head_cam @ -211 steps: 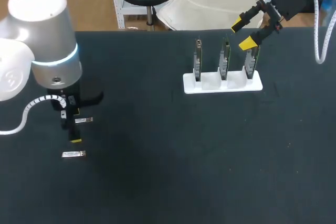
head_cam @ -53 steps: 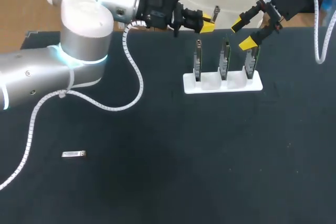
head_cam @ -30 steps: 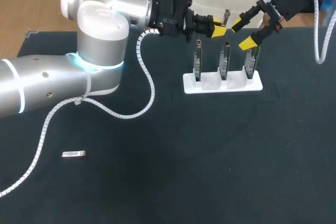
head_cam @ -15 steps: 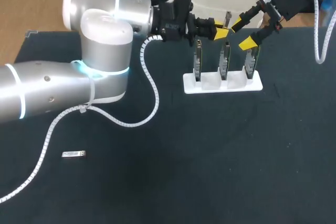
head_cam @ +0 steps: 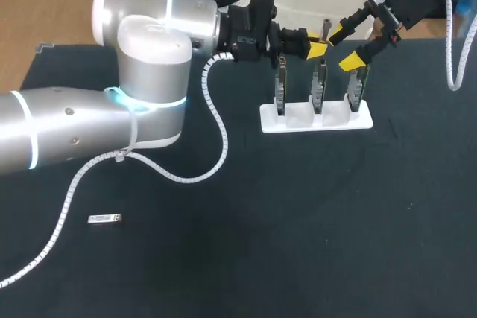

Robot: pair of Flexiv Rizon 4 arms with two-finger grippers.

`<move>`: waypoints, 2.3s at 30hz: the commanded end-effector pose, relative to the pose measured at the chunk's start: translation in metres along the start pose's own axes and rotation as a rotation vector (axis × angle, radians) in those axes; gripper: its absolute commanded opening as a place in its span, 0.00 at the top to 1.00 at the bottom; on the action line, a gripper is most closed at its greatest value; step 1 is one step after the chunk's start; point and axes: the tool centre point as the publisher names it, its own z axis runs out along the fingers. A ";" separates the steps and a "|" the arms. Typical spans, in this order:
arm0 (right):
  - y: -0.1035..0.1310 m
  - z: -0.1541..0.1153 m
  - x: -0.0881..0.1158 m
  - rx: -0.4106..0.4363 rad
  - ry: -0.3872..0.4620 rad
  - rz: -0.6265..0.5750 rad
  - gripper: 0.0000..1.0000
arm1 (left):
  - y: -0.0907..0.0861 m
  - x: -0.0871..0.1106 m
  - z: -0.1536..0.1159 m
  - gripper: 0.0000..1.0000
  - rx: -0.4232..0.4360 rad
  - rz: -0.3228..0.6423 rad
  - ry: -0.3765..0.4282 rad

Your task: Pick up the optical module with the left hand, and insert it into the network port with the right hand.

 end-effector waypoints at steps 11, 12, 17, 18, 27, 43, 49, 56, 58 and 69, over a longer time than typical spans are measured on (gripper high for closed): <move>0.001 0.000 0.000 0.002 0.000 -0.001 0.00 | 0.003 -0.001 0.008 1.00 0.015 -0.012 -0.013; 0.001 0.000 0.000 0.002 0.000 -0.001 0.00 | 0.004 -0.001 0.008 1.00 0.015 -0.012 -0.013; 0.001 0.000 0.000 0.002 0.000 -0.001 0.00 | 0.004 0.002 0.010 1.00 0.018 -0.024 -0.012; 0.001 0.000 0.000 0.002 0.000 -0.001 0.00 | 0.005 0.002 0.010 1.00 0.019 -0.029 -0.012; 0.001 0.000 0.000 0.002 0.000 -0.001 0.00 | 0.008 0.003 0.009 1.00 0.015 -0.036 -0.011; 0.001 0.000 0.000 0.002 0.000 -0.001 0.00 | 0.012 0.004 0.011 1.00 0.029 -0.046 0.002; 0.001 0.000 0.000 0.002 0.000 -0.001 0.00 | 0.012 0.004 0.011 1.00 0.030 -0.041 0.001; 0.001 0.000 0.000 0.002 0.000 -0.001 0.00 | 0.012 0.004 0.011 1.00 0.030 -0.041 0.001; 0.001 0.000 0.000 0.002 0.000 -0.001 0.00 | 0.012 0.004 0.011 1.00 0.030 -0.041 0.001; -0.006 -0.022 -0.004 0.025 -0.054 0.016 0.00 | 0.012 0.004 0.011 1.00 0.030 -0.041 0.001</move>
